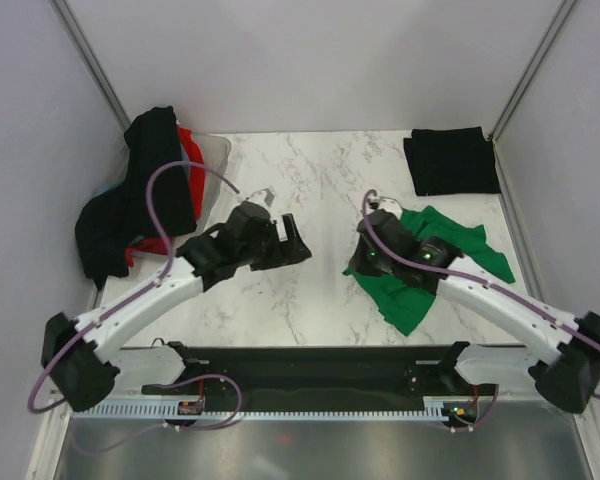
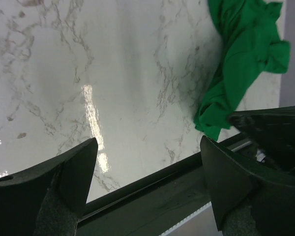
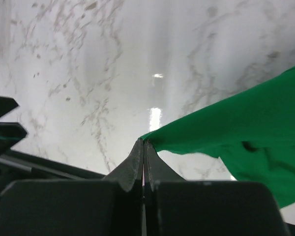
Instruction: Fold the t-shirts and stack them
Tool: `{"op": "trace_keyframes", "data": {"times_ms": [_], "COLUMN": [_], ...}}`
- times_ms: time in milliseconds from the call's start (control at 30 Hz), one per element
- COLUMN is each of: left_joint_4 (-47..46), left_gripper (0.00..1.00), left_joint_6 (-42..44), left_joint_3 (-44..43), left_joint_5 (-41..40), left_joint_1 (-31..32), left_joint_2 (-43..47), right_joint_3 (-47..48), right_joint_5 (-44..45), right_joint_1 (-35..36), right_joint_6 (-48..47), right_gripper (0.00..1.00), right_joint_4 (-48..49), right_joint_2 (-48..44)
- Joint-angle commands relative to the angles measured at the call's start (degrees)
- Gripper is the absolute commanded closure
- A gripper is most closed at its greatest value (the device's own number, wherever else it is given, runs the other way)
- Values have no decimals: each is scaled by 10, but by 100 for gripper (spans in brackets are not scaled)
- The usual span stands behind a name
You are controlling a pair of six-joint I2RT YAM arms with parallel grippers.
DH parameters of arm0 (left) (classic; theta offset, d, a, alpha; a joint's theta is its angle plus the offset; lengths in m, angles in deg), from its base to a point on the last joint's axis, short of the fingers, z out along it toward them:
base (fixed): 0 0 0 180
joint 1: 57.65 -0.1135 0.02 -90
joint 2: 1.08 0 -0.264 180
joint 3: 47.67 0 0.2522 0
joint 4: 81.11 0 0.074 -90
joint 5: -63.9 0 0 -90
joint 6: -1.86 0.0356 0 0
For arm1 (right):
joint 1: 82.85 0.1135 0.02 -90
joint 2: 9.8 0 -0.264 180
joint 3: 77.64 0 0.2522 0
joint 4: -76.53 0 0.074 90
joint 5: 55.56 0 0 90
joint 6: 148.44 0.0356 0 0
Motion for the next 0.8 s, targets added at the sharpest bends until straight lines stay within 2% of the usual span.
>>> {"op": "trace_keyframes", "data": {"times_ms": [0, 133, 167, 267, 300, 367, 433, 533, 600, 633, 667, 733, 767], "left_joint_4": [66, 104, 121, 150, 169, 188, 210, 232, 237, 240, 240, 238, 237], "left_gripper": [8, 8, 8, 8, 8, 8, 8, 8, 8, 8, 8, 8, 8], "left_joint_6": [11, -3, -5, 0, 2, 5, 6, 12, 13, 13, 9, 3, -4], "left_joint_3": [35, 81, 83, 78, 73, 58, 38, 14, 11, 12, 15, 24, 27], "left_joint_5": [-54, -93, -101, -136, -144, -160, -169, -188, -195, -198, -201, -202, -201], "left_joint_1": [-21, -38, -41, -55, -57, -62, -64, -64, -64, -64, -64, -64, -64], "left_joint_2": [108, 206, 224, 285, 296, 320, 327, 331, 335, 337, 338, 334, 332], "right_joint_3": [113, 305, 401, 539, 624, 732, 762, 716, 626, 589, 510, 430, 350], "right_joint_5": [21, 10, 13, 11, 20, 88, 133, 155, 167, 178, 185, 197, 202], "right_joint_1": [73, 126, 131, 137, 136, 136, 133, 94, 68, 62, 50, 40, 34], "right_joint_6": [4, -48, -74, -114, -140, -160, -185, -179, -175, -168, -163, -141, -132], "right_gripper": [100, 100, 100, 100, 100, 100, 100, 100, 100, 100, 100, 100, 100], "right_joint_4": [76, 34, 19, -24, -35, -68, -76, -72, -62, -50, -44, -34, -34], "right_joint_2": [62, 201, 220, 278, 288, 305, 293, 229, 182, 129, 102, 24, 1]}}
